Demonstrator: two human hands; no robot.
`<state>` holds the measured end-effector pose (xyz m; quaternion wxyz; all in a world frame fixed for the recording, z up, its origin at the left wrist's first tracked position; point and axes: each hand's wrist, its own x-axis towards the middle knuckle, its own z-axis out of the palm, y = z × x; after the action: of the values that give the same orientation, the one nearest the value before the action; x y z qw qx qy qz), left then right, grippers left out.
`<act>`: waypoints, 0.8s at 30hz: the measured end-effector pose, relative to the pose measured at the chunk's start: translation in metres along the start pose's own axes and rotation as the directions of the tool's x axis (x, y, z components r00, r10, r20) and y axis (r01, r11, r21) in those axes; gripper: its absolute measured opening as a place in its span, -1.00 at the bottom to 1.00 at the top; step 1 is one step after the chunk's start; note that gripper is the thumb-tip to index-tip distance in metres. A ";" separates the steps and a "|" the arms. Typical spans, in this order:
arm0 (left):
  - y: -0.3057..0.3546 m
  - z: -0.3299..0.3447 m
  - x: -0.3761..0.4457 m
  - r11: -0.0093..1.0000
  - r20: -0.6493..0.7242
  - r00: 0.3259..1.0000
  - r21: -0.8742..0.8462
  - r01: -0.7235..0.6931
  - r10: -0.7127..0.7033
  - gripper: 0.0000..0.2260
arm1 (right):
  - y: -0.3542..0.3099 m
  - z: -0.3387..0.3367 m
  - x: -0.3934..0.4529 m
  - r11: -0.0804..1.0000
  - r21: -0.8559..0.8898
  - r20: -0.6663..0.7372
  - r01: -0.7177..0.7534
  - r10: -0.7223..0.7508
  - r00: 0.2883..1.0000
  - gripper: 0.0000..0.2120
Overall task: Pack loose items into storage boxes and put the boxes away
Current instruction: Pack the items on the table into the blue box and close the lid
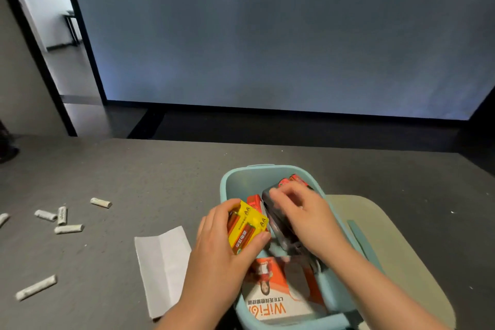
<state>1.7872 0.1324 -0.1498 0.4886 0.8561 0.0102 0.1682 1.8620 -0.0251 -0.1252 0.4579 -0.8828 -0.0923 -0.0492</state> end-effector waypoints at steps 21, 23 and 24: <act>-0.161 -0.115 -0.042 0.807 -0.288 0.905 0.423 0.412 -0.312 -0.60 | -0.016 0.043 0.073 0.944 -0.318 0.146 -0.084 0.136 0.980 -0.68; -0.194 -0.139 -0.049 0.704 -0.308 0.863 0.499 0.505 -0.401 -0.52 | -0.015 0.053 0.079 0.920 -0.389 0.156 -0.051 0.120 0.980 -0.71; -0.207 -0.147 -0.051 0.665 -0.310 0.844 0.520 0.536 -0.438 -0.50 | -0.012 0.057 0.081 0.904 -0.425 0.148 -0.031 0.104 0.984 -0.75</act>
<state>1.7252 0.3540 -0.2693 0.2234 0.9132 0.3295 0.0866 1.9387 0.0378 -0.1340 0.2486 -0.9645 -0.0868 0.0220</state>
